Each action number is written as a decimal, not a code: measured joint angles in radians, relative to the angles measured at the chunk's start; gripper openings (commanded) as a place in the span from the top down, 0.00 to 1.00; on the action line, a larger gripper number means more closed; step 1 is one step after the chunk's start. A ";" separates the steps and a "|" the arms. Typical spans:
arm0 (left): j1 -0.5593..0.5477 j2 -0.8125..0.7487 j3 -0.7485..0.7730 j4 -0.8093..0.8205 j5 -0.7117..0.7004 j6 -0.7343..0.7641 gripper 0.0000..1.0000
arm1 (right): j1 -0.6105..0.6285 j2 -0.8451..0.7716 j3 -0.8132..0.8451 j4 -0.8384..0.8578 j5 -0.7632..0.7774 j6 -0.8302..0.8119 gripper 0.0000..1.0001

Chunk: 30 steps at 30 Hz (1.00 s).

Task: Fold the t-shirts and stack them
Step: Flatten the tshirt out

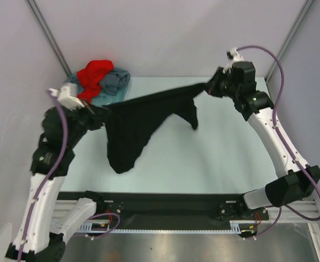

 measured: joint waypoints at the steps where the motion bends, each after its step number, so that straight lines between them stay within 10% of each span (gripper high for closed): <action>1: -0.006 0.003 -0.063 0.006 0.042 -0.013 1.00 | -0.024 -0.024 -0.082 -0.008 0.004 0.005 1.00; 12: -0.089 0.069 -0.301 0.020 0.212 -0.068 1.00 | -0.154 0.006 -0.166 -0.159 0.006 -0.024 1.00; 30: -0.081 0.119 0.353 -0.018 -0.111 0.074 0.99 | -0.001 0.332 0.272 0.204 -0.300 0.255 1.00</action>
